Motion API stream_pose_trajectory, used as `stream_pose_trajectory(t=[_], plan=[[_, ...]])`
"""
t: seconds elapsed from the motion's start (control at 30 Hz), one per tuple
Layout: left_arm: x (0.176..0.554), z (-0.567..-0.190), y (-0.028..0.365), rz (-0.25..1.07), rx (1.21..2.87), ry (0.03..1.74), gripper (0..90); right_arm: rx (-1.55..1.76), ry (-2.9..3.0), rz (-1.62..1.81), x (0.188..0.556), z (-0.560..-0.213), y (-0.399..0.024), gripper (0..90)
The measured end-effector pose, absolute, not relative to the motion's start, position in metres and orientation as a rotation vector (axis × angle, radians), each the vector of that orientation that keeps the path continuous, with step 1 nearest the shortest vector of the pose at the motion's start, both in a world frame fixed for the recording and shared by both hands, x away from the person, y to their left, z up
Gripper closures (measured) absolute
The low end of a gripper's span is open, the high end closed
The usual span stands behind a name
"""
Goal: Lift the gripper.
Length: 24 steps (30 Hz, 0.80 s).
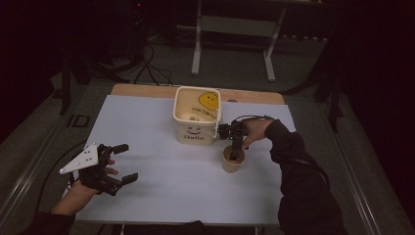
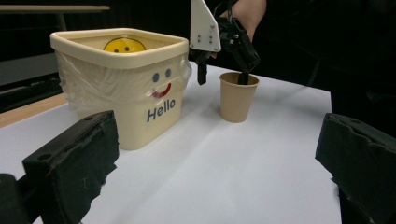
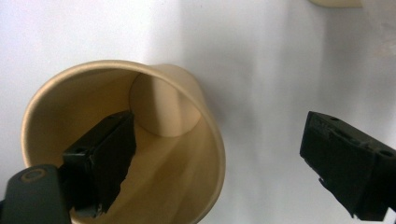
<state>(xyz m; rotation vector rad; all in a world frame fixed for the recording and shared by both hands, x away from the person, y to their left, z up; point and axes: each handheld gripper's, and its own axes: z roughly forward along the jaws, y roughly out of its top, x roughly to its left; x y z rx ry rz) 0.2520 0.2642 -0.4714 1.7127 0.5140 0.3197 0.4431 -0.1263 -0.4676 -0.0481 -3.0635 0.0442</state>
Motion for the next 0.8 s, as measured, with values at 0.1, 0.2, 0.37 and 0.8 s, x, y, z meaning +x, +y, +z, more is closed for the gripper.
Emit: stream_pose_trajectory(t=[0.1,0.2,0.37,0.8], plan=[[0.252,-0.471,0.264,0.319,1.712,0.51,0.4,-0.049,-3.063,0.041,0.443,-0.468,-0.126,10.2],[0.252,-0.471,0.264,0.316,1.712,0.508,0.4,-0.052,-3.066,0.037,0.444,-0.468,-0.125,10.2],[0.252,-0.471,0.264,0.312,1.712,0.505,0.4,-0.063,-3.057,0.045,0.444,-0.466,-0.125,10.2],[0.253,-0.471,0.262,0.301,1.715,0.495,0.4,-0.07,-3.058,0.063,0.441,-0.445,-0.125,10.2]])
